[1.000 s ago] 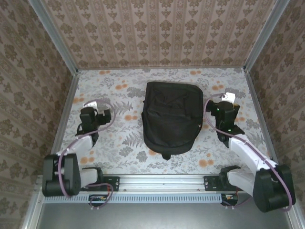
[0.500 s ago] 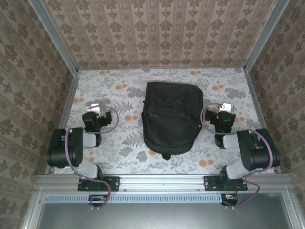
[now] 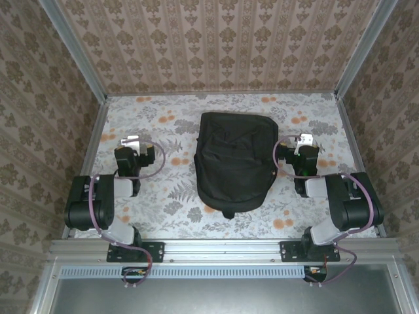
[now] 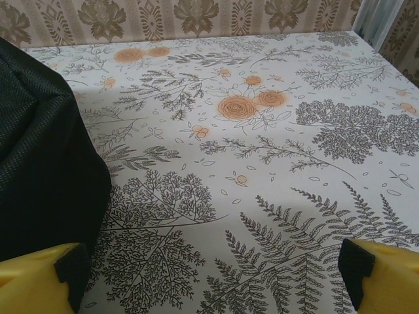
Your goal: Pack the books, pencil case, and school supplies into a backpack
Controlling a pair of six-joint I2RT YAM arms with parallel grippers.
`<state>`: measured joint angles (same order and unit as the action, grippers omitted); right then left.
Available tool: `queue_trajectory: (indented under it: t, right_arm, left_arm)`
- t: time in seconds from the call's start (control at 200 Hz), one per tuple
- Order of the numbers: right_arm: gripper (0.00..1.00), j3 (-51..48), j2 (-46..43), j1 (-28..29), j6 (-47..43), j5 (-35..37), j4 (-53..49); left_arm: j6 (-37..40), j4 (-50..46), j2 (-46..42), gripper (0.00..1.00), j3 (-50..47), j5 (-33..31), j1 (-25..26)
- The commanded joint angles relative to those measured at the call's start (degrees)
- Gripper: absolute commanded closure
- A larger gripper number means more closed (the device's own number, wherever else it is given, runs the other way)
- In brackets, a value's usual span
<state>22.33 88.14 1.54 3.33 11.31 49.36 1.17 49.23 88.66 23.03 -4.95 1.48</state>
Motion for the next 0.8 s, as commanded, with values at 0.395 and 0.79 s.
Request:
queue_trajectory:
  t: [0.395,0.79]
  right_arm:
    - [0.0,0.4,-0.5,0.7,-0.8,-1.8,0.8]
    - [0.0,0.4,-0.5,0.7,-0.8,-1.8,0.8]
  left_arm:
    - [1.5,0.7,-0.5,0.0,-0.2,0.1,0.4]
    - [1.2,0.1,-0.5,0.0,0.2,0.6,0.1]
